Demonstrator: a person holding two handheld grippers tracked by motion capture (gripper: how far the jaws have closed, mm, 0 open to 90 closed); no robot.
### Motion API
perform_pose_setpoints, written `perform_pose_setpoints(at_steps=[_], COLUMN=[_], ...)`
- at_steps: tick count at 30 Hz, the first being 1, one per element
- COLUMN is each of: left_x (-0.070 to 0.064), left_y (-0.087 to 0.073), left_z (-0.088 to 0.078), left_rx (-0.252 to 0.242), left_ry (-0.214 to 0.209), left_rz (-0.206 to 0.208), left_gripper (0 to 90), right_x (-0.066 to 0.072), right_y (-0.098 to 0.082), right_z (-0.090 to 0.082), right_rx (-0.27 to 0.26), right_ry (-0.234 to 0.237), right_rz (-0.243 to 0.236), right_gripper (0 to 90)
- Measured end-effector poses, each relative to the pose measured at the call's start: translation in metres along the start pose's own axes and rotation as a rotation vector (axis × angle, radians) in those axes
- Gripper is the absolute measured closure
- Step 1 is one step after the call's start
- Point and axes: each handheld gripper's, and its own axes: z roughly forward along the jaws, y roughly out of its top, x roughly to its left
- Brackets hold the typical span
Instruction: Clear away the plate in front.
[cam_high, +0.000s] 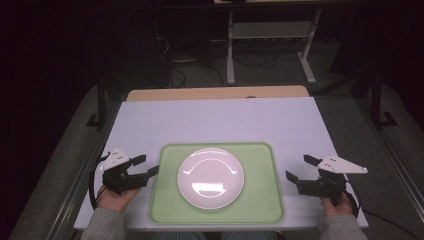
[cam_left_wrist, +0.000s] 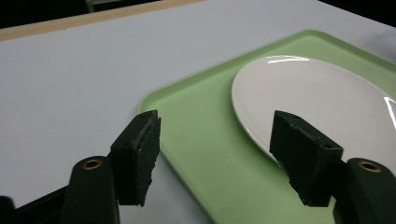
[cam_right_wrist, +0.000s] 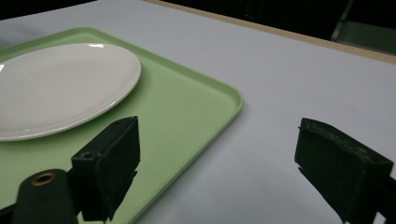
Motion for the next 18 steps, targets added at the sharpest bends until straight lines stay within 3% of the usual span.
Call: perform_pose_setpoints(at_steps=[5,11,18], left_x=[0.001,-0.003,-0.002], left_y=[-0.005,-0.011,-0.017], left_z=[-0.005,-0.008,-0.007], left_rx=[-0.023,-0.026,-0.039], left_ry=[0.024,0.045,0.026], left_rz=[0.026,0.094,0.073], left_gripper=[28.6,27.4,26.8], right_x=[-0.002,-0.003,-0.002], right_y=[-0.001,-0.001,-0.002], right_z=[0.0,0.0,0.002], right_rx=[0.004,0.008,0.02], right_ry=[0.0,0.002,0.013], right_rz=[0.001,0.002,-0.006], right_gripper=[13.3,13.3,13.3])
